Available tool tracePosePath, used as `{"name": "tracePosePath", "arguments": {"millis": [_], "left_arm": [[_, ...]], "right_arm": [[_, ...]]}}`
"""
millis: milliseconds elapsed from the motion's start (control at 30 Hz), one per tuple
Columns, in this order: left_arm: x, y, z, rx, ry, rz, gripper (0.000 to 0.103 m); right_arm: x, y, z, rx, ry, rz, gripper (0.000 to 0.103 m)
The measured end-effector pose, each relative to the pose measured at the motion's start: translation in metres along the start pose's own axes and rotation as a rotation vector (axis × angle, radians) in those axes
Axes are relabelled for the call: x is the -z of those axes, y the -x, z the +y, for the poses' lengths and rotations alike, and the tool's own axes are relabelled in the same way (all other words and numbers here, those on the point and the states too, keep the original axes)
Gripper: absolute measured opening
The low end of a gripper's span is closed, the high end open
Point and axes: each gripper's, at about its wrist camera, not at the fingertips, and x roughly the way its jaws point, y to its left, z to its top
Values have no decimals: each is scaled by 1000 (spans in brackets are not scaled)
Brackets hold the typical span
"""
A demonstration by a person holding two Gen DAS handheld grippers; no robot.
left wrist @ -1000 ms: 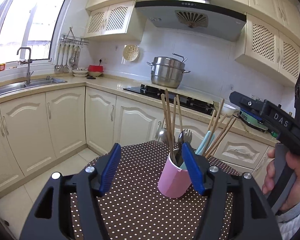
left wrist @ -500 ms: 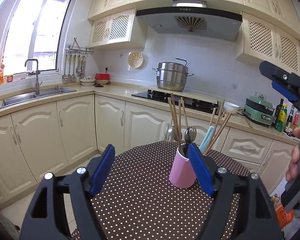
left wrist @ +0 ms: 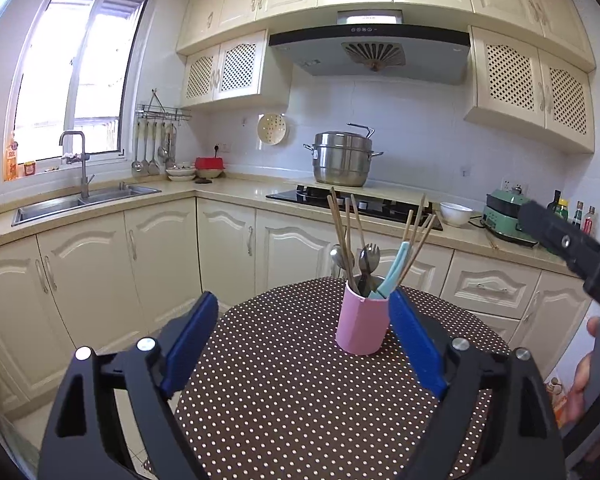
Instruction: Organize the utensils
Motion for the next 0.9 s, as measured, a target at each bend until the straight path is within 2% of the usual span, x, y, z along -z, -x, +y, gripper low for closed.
{"name": "tracePosePath", "arguments": {"millis": [267,567,900], "left_arm": [[2,34,-4,9,10,-70,86],[2,55,-19,12,-44,-157,89],[5,58,-23,2,-63,-173,89]], "right_arm": [[20,23,6,41,-1,32,95],[29,31,11,62,9,33,96],[33,39,12,71,18,28,96]]}}
